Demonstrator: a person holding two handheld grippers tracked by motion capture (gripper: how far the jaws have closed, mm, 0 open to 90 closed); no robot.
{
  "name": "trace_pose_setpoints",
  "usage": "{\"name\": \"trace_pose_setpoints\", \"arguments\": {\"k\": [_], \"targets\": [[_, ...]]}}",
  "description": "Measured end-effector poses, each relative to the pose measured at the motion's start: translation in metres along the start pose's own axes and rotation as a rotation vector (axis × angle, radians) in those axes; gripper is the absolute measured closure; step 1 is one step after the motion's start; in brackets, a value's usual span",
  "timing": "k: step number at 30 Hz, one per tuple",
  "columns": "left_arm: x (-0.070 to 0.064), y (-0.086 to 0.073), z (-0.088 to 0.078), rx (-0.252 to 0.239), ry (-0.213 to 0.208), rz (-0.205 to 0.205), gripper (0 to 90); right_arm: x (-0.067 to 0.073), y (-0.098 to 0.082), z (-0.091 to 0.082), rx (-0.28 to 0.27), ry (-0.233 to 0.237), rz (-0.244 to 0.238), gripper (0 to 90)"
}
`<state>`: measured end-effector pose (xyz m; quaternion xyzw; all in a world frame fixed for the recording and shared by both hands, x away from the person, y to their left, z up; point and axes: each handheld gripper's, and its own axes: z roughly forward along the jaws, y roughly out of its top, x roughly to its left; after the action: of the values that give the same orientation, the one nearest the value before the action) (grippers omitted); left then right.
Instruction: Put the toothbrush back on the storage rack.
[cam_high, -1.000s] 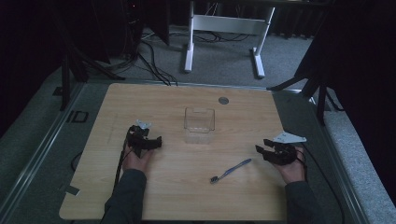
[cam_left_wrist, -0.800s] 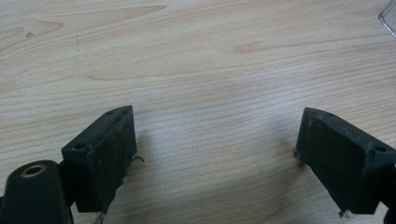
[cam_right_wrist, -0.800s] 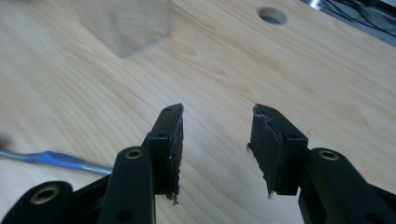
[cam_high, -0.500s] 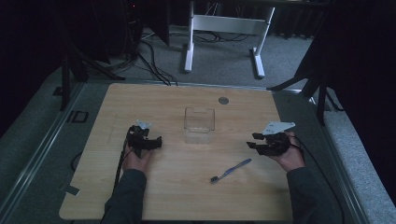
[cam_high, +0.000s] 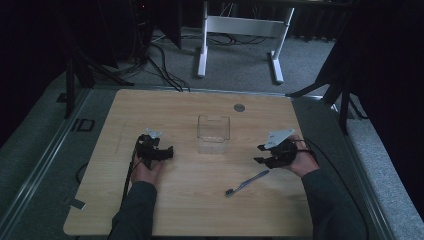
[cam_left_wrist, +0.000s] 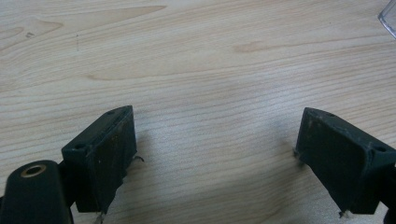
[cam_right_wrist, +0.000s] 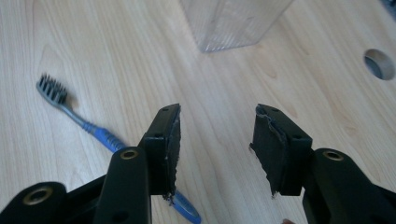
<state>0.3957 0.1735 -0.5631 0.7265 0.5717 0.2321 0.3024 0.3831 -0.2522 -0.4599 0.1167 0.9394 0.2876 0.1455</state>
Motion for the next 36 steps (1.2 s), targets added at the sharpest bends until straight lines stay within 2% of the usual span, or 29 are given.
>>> {"name": "trace_pose_setpoints", "arguments": {"k": [11, 14, 20, 23, 36], "targets": [[0.000, 0.000, 0.000, 0.000, 0.000, 0.001, 12.4, 0.007, 0.015, 0.021, 0.112, 0.075, -0.136, 57.7], [0.000, 0.000, 0.000, 0.000, 0.000, 0.000, 12.4, 0.008, 0.020, 0.023, 0.135, 0.093, -0.151, 58.4], [0.000, 0.000, 0.000, 0.000, 0.000, 0.000, 12.4, 0.009, 0.027, 0.028, 0.199, 0.127, -0.128, 55.3], [0.000, 0.000, 0.000, 0.000, 0.000, 0.000, 12.4, 0.010, 0.027, 0.030, 0.212, 0.135, -0.135, 54.5], [0.000, 0.000, 0.000, 0.000, 0.000, 0.000, 12.4, 0.024, 0.038, 0.034, 0.278, 0.164, -0.249, 50.4]]}}
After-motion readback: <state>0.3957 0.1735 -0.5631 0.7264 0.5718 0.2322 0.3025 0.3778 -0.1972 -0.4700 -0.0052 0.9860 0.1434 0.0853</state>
